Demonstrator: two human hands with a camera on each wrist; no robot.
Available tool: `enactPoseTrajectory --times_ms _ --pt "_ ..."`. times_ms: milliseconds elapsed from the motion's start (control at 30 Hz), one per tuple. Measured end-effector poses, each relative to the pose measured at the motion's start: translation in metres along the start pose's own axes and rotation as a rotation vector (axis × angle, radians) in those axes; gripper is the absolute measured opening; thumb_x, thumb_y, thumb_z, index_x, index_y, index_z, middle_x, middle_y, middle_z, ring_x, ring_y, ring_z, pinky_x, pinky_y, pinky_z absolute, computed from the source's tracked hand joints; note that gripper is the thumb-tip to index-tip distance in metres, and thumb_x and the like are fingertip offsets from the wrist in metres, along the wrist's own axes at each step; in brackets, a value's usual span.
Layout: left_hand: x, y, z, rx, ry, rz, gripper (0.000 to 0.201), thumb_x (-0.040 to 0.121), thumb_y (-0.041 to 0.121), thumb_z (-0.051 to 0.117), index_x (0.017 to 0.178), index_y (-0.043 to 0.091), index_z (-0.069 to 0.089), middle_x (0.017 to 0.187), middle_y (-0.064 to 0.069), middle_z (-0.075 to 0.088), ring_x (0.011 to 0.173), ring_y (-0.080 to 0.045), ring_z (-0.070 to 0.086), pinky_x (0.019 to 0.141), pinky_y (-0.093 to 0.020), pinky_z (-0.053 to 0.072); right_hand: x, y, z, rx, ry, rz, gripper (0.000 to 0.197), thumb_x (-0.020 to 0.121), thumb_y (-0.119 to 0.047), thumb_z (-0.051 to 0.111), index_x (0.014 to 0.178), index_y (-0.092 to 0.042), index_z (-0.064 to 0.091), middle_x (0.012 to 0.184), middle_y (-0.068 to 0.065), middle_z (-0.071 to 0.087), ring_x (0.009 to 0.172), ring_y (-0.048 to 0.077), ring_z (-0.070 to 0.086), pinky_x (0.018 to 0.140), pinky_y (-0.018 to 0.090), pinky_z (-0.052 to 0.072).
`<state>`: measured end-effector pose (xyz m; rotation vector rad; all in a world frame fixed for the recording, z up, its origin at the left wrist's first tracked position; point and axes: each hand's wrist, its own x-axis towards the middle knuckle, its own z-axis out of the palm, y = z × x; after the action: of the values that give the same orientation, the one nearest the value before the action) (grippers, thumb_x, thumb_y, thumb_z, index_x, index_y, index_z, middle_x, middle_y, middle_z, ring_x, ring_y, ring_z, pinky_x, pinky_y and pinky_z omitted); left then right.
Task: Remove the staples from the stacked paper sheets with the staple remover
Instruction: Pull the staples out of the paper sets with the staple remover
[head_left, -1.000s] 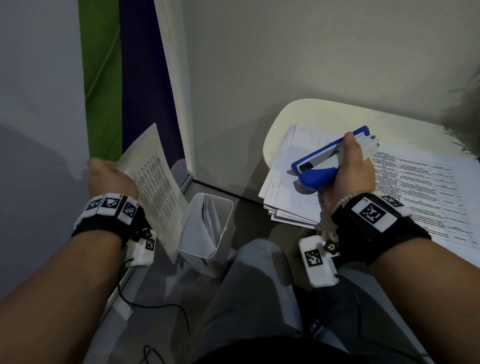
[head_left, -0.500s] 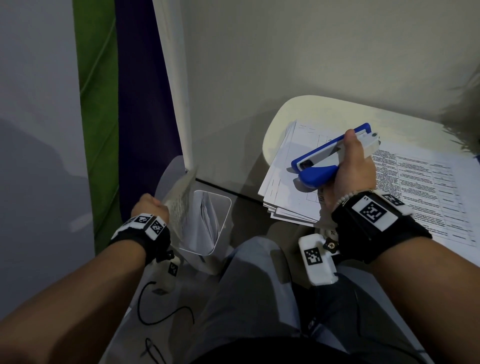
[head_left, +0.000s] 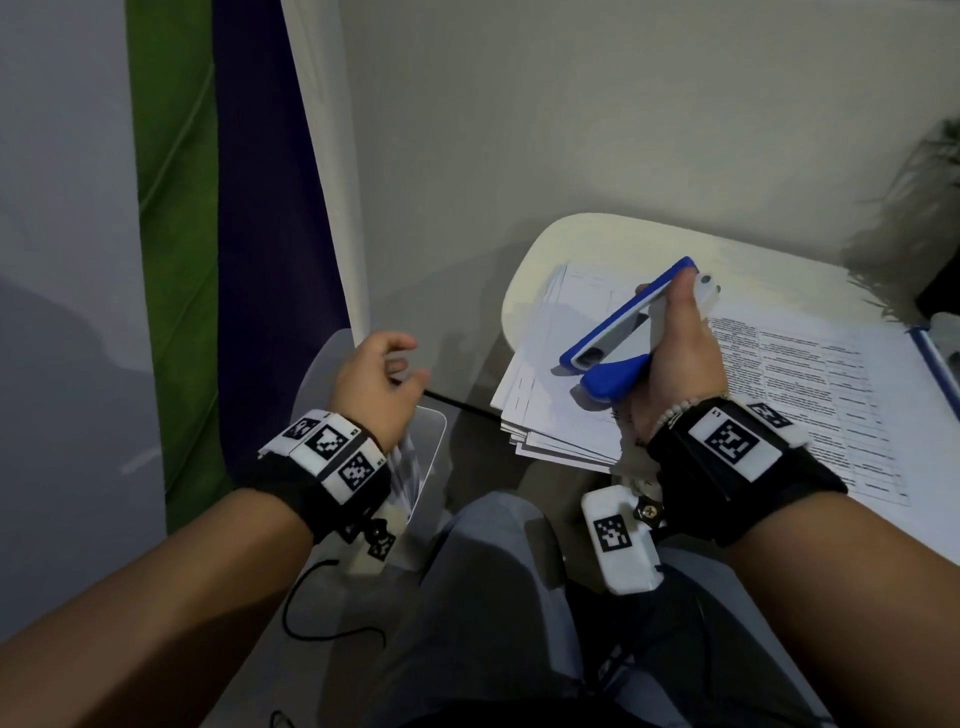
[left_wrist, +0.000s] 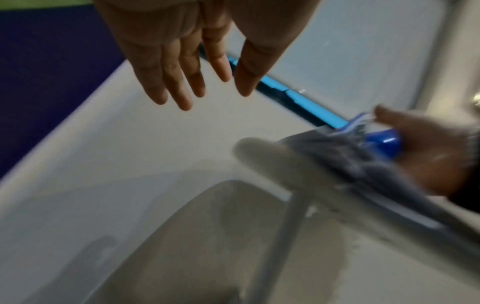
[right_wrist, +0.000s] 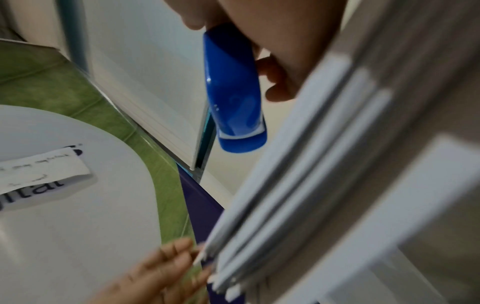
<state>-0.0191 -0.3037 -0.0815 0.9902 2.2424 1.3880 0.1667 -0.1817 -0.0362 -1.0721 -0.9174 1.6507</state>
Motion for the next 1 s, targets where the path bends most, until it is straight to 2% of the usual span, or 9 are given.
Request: enactPoseTrajectory --times_ms 167,267,333,433,567,700,767,900,1000 --pt "-0.035 0.077 0.026 -0.07 -0.291 0.249 0.035 0.089 0.03 0.056 0.123 0.031 0.049 0.121 0.006 0.052 0.112 -0.008 0.051 0.081 -0.014 0.046 -0.019 -0.024 -0.017 -0.219 -0.091 -0.199 0.046 0.062 -0.068 0.053 0.084 -0.029 0.066 0.083 -0.007 0.063 0.089 0.022 0.062 0.096 0.053 0.048" --pt "-0.046 0.105 0.049 0.062 -0.52 0.393 0.048 0.094 0.035 0.046 0.14 0.025 0.036 0.134 0.005 0.048 0.115 -0.007 0.049 0.09 -0.017 0.041 -0.027 -0.029 -0.037 -0.232 -0.152 -0.238 0.038 0.065 -0.058 0.06 0.081 -0.024 0.066 0.07 -0.008 0.063 0.076 0.018 0.059 0.083 0.046 0.048" --pt "-0.05 0.116 0.062 0.108 -0.644 0.462 0.036 0.097 0.031 0.043 0.132 0.021 0.046 0.117 0.003 0.06 0.098 -0.005 0.055 0.085 -0.021 0.042 -0.033 -0.034 -0.051 -0.219 -0.2 -0.255 0.032 0.067 -0.053 0.065 0.078 -0.024 0.069 0.067 -0.006 0.065 0.071 0.017 0.061 0.078 0.043 0.049" --pt "-0.055 0.124 0.074 0.078 -0.754 0.483 0.012 0.097 0.028 0.043 0.091 0.032 0.052 0.075 0.015 0.055 0.069 0.004 0.051 0.068 -0.016 0.04 -0.038 -0.039 -0.069 -0.187 -0.219 -0.242 0.037 0.069 -0.049 0.074 0.085 -0.016 0.067 0.069 -0.002 0.067 0.069 0.017 0.063 0.074 0.041 0.05" --pt "-0.062 0.13 0.087 0.098 -0.813 0.502 0.02 0.097 0.037 0.041 0.08 0.029 0.047 0.078 0.004 0.059 0.073 -0.012 0.056 0.074 -0.029 0.046 -0.038 -0.038 -0.093 -0.152 -0.251 -0.219 0.059 0.046 -0.065 0.08 0.079 -0.017 0.071 0.074 0.002 0.069 0.069 0.015 0.064 0.066 0.031 0.054" --pt "-0.07 0.135 0.096 0.106 -0.844 0.495 0.027 0.098 0.029 0.039 0.072 0.028 0.043 0.072 0.012 0.052 0.066 -0.002 0.05 0.07 -0.026 0.043 -0.038 -0.04 -0.107 -0.138 -0.262 -0.189 0.073 0.04 -0.066 0.081 0.085 -0.01 0.069 0.075 0.006 0.07 0.07 0.018 0.067 0.064 0.029 0.057" --pt "-0.072 0.138 0.099 0.113 -0.848 0.495 0.027 0.099 0.029 0.038 0.072 0.028 0.042 0.071 0.012 0.051 0.066 -0.003 0.049 0.069 -0.026 0.042 -0.039 -0.044 -0.112 -0.152 -0.263 -0.172 0.076 0.045 -0.064 0.078 0.093 -0.007 0.067 0.078 0.007 0.071 0.075 0.021 0.068 0.068 0.031 0.058" --pt "-0.074 0.141 0.104 0.113 -0.852 0.486 0.028 0.099 0.029 0.037 0.071 0.028 0.042 0.069 0.011 0.051 0.063 -0.005 0.049 0.066 -0.025 0.041 -0.041 -0.052 -0.115 -0.151 -0.241 -0.133 0.03 0.085 -0.032 0.056 0.094 -0.004 0.064 0.075 0.006 0.071 0.074 0.021 0.068 0.071 0.033 0.057" --pt "-0.075 0.144 0.106 0.121 -0.833 0.489 0.03 0.099 0.028 0.037 0.069 0.028 0.041 0.066 0.011 0.049 0.059 -0.003 0.047 0.062 -0.023 0.038 -0.04 -0.055 -0.116 -0.159 -0.24 -0.122 0.022 0.094 -0.02 0.05 0.093 -0.003 0.064 0.075 0.007 0.07 0.072 0.02 0.067 0.068 0.031 0.058"
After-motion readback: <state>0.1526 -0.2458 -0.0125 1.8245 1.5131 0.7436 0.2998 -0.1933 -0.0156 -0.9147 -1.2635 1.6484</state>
